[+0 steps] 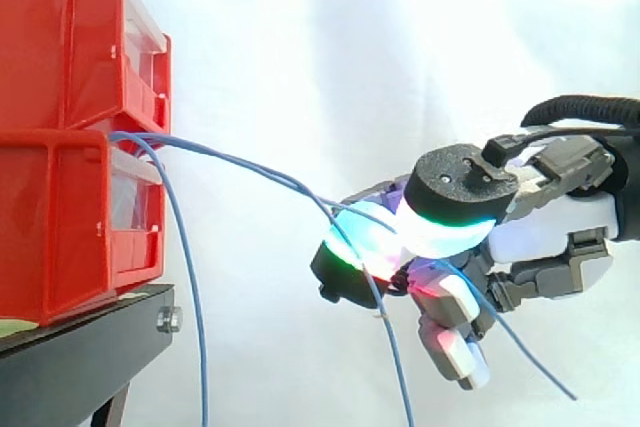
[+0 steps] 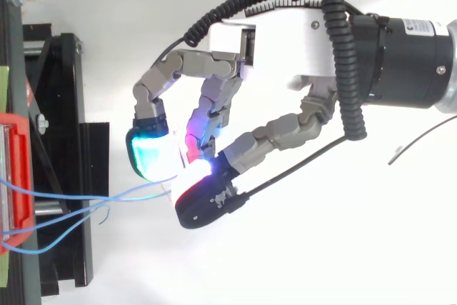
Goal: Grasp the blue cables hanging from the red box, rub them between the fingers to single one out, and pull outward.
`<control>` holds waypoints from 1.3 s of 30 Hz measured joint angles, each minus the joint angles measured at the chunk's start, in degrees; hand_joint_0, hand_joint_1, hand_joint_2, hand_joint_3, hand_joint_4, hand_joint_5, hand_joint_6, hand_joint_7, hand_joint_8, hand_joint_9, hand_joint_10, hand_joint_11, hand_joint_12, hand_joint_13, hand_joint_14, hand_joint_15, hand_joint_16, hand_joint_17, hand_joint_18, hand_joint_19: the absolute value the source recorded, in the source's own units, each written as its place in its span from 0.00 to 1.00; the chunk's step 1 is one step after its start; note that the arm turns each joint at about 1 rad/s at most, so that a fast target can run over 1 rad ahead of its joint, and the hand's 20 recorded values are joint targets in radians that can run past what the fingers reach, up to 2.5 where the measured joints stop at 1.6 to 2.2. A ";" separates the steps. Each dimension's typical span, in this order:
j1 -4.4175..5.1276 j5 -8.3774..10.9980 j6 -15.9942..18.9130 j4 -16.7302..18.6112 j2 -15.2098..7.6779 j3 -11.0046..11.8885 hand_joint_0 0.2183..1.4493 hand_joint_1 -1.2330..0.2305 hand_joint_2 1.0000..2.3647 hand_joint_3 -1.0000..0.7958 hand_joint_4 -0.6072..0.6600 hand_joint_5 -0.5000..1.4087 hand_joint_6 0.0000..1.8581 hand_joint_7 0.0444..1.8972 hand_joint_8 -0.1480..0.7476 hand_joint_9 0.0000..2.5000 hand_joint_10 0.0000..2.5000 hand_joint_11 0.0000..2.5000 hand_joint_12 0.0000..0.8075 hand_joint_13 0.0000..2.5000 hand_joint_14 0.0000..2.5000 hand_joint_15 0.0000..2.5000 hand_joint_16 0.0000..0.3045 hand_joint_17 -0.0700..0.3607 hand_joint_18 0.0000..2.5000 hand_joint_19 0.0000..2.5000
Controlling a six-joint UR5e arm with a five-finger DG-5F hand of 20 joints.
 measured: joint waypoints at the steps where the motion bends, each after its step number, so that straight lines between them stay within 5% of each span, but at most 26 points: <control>1: 0.00 0.00 0.00 0.00 0.00 0.00 0.35 0.23 0.01 0.40 0.48 0.19 0.48 0.53 0.48 0.47 0.01 0.32 0.48 0.46 0.01 0.24 0.17 0.43 0.39 0.25; 16: 0.01 0.00 0.00 0.00 0.00 -0.01 0.29 0.41 0.01 0.41 0.52 0.20 0.47 0.50 0.53 0.51 0.01 0.31 0.54 0.49 0.01 0.24 0.21 0.49 0.44 0.25; 39: 0.01 0.00 0.06 0.00 0.01 0.00 0.28 0.44 0.01 0.34 0.51 0.20 0.46 0.54 0.52 0.53 0.01 0.32 0.51 0.49 0.01 0.25 0.19 0.47 0.42 0.26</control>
